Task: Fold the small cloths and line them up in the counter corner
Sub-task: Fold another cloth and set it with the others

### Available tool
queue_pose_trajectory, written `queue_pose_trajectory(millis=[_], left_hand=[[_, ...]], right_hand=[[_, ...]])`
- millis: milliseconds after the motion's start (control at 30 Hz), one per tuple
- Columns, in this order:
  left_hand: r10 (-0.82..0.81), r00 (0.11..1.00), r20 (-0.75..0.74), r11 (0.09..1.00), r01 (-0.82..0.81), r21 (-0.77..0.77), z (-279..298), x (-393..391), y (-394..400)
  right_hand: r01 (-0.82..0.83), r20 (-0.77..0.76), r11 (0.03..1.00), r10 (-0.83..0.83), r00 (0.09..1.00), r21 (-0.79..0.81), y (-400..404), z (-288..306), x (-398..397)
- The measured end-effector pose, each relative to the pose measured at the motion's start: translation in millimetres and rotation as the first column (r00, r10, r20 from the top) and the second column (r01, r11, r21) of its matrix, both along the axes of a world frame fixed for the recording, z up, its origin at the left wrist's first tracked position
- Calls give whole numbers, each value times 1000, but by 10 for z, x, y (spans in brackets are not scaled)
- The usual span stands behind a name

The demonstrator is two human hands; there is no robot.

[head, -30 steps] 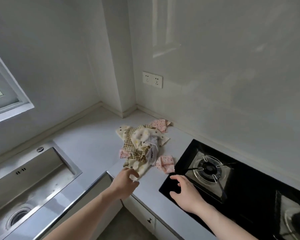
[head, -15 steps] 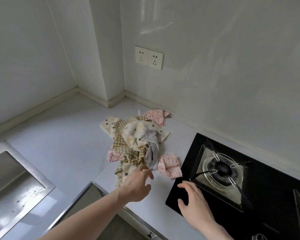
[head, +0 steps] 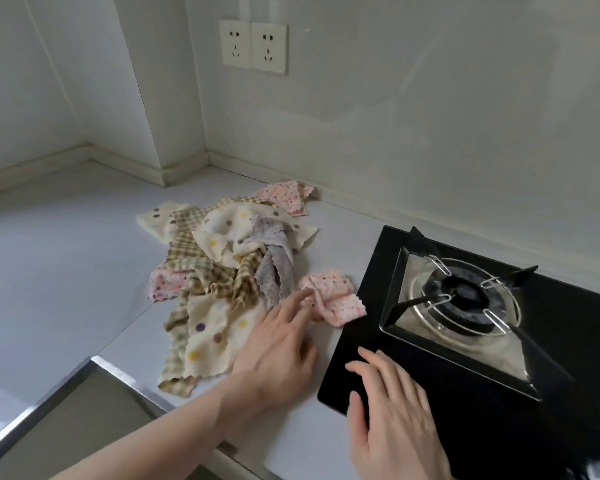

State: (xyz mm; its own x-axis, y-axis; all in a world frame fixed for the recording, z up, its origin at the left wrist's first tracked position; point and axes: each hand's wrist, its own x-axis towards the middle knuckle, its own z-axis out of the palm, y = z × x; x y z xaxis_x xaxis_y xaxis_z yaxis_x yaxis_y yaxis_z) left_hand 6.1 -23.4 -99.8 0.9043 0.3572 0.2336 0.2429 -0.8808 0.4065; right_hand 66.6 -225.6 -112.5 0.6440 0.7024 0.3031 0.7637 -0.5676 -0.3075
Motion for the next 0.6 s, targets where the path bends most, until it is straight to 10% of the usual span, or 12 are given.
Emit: queue_pose_trajectory(millis=[600], left_hand=[[76,997,3,995,-76,57,-83,-284,-199]], right_hand=[[3,-29,997,-1,1000,73,-123,31,-253]])
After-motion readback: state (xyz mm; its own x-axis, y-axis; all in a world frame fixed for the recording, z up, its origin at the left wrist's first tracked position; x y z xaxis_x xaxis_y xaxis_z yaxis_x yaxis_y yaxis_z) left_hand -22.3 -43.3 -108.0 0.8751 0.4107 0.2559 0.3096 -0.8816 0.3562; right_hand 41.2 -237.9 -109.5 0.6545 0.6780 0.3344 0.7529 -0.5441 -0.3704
